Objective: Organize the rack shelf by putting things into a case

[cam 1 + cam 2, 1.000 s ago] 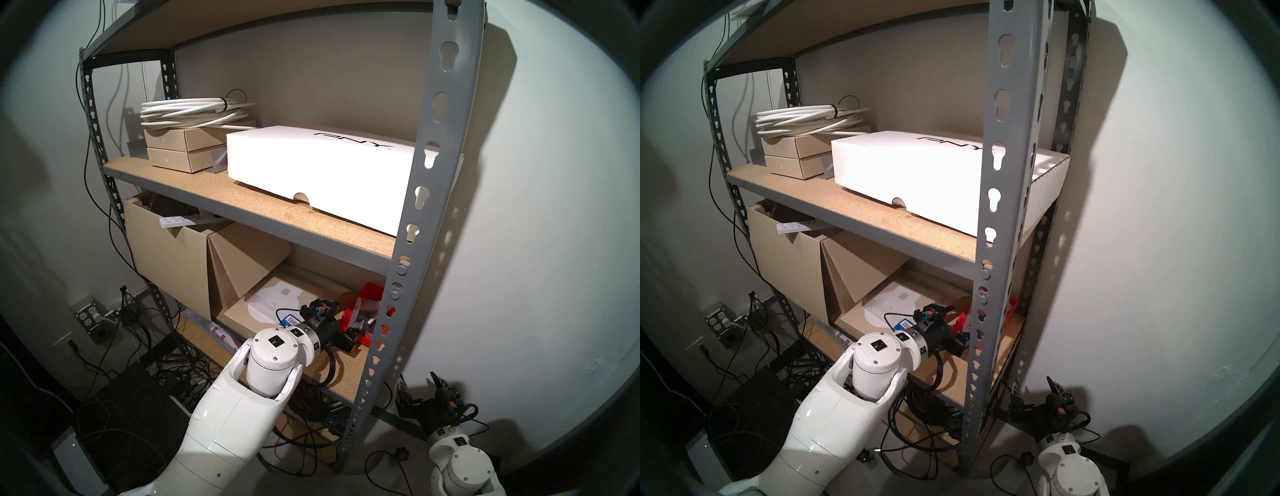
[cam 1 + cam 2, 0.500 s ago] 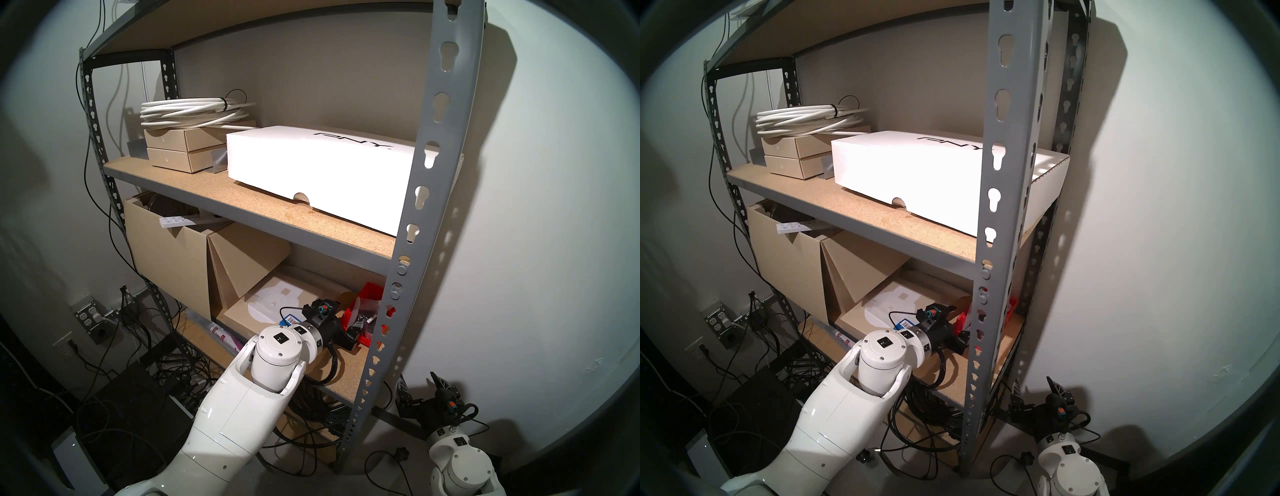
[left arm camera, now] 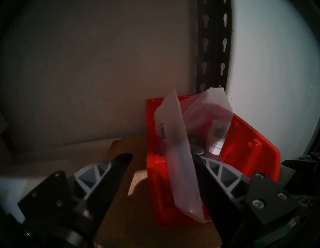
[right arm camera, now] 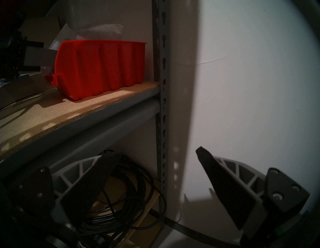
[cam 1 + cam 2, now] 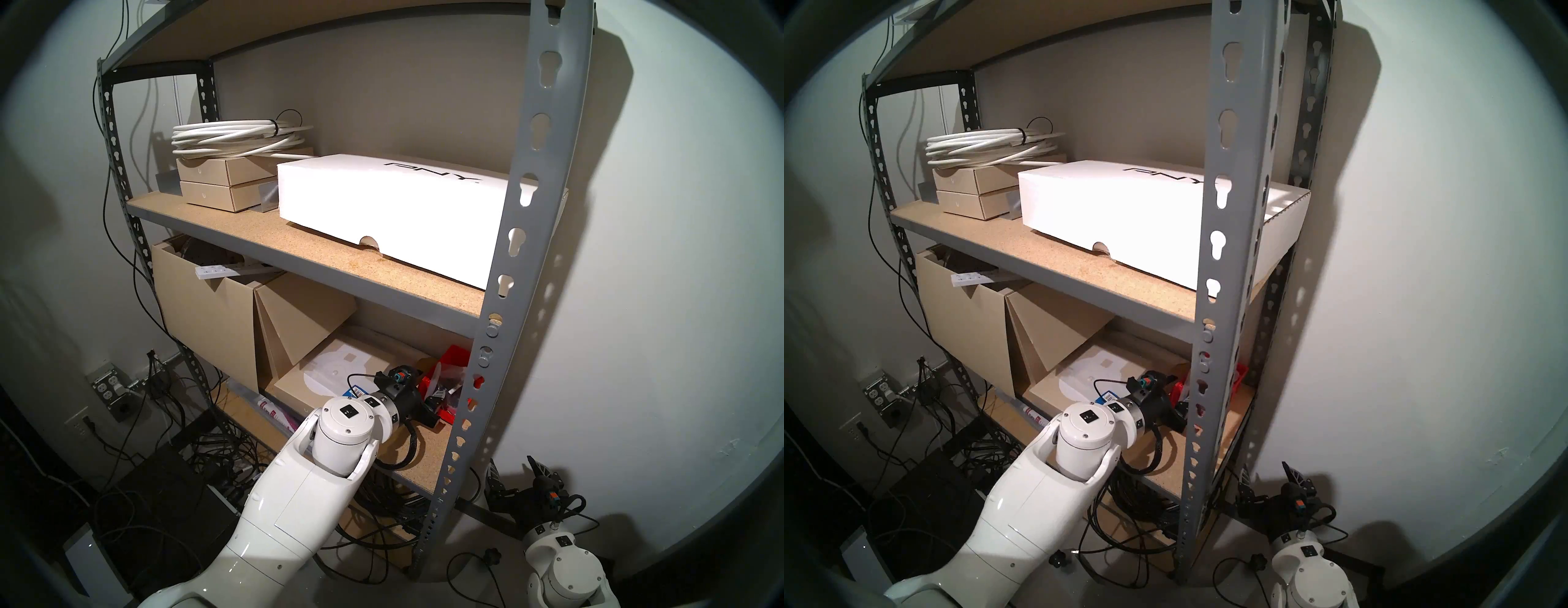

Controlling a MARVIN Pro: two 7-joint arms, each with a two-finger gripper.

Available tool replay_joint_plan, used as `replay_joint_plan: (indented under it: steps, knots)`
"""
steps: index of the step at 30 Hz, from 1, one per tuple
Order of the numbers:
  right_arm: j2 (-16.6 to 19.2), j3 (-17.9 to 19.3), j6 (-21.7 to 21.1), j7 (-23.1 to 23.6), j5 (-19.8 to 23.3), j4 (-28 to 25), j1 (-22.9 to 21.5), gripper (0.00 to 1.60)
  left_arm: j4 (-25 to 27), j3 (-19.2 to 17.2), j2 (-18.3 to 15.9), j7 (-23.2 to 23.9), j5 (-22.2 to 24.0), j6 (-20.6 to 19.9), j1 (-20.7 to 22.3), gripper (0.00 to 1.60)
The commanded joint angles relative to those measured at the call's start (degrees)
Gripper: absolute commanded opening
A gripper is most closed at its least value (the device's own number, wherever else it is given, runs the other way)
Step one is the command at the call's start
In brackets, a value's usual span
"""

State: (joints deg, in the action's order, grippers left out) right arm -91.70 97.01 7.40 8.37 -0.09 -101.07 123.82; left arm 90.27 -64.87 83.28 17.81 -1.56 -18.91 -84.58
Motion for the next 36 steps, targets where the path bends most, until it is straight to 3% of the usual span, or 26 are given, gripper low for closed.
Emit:
replay_joint_plan:
  steps: [1,11,13,14,15,36]
  knots:
    - [-0.03,0.01,0.09,-0.02,0.02,-1.09,-0.03,1.60,0.39,-0.10,0.47,0.18,0.18,0.41,1.20,0.77]
    - [-0.03,0.01,0.08,-0.02,0.02,-1.10,-0.03,1.60,0.03,-0.11,0.52,0.63,1.12,1.13,0.95,0.45]
    - [-0.03,0.01,0.08,-0.02,0.02,-1.10,-0.03,1.60,0.09,-0.33,0.55,0.91,1.62,1.21,0.79,0.31]
    - [-0.03,0.01,0.08,-0.02,0.02,-1.10,-0.03,1.60,0.17,-0.41,0.52,0.96,1.76,1.34,0.66,0.05]
    - [-0.03,0.01,0.08,-0.02,0.02,-1.10,-0.03,1.60,0.72,-0.45,0.30,1.09,1.87,1.23,0.37,0.00]
    - [-0.02,0.01,0.13,-0.02,0.03,-1.04,-0.06,1.60,8.55,-7.45,-0.58,4.18,10.07,3.06,-7.65,0.00]
